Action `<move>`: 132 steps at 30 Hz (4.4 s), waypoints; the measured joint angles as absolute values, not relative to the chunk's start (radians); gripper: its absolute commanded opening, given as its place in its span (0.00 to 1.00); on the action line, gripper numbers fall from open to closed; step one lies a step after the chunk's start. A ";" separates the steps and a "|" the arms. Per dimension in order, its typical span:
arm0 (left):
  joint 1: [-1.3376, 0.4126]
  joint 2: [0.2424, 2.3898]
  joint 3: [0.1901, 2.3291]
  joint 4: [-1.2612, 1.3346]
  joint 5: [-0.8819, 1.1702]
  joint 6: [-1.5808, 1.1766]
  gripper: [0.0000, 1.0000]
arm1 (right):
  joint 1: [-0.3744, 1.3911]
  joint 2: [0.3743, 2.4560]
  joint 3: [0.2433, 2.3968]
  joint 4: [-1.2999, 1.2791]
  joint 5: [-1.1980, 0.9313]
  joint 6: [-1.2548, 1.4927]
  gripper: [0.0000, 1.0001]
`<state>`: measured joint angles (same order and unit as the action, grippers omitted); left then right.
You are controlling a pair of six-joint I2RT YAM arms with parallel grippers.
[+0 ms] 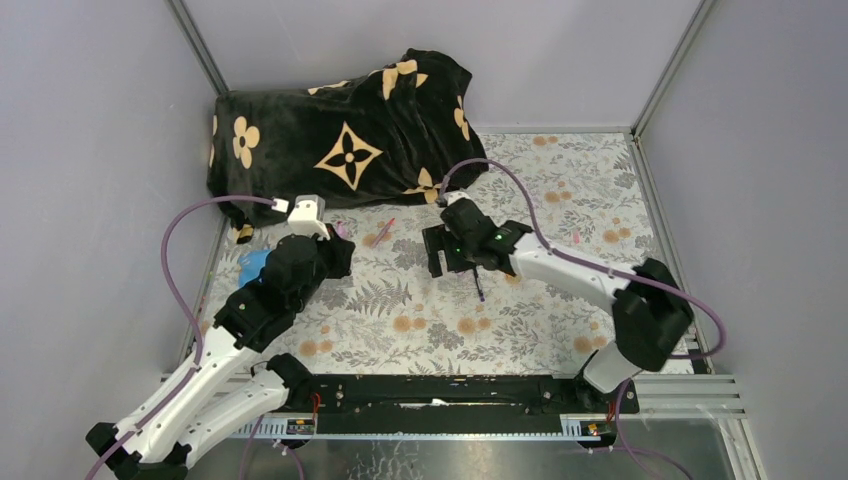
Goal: Insert the pens into the pen caps
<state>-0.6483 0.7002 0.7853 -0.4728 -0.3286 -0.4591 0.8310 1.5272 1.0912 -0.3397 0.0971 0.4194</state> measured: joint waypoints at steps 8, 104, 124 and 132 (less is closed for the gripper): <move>-0.648 0.684 0.785 -0.514 -0.376 -0.438 0.00 | 0.819 1.752 1.269 -0.399 0.078 0.344 0.92; -0.648 0.724 0.785 -0.536 -0.393 -0.430 0.00 | 0.934 1.914 1.270 -0.436 -0.177 0.334 0.89; -0.648 0.724 0.785 -0.536 -0.393 -0.430 0.00 | 0.950 1.994 1.405 -0.503 0.066 0.382 0.83; -0.648 0.722 0.785 -0.536 -0.393 -0.430 0.00 | 0.950 2.043 1.448 -0.522 0.147 0.440 0.71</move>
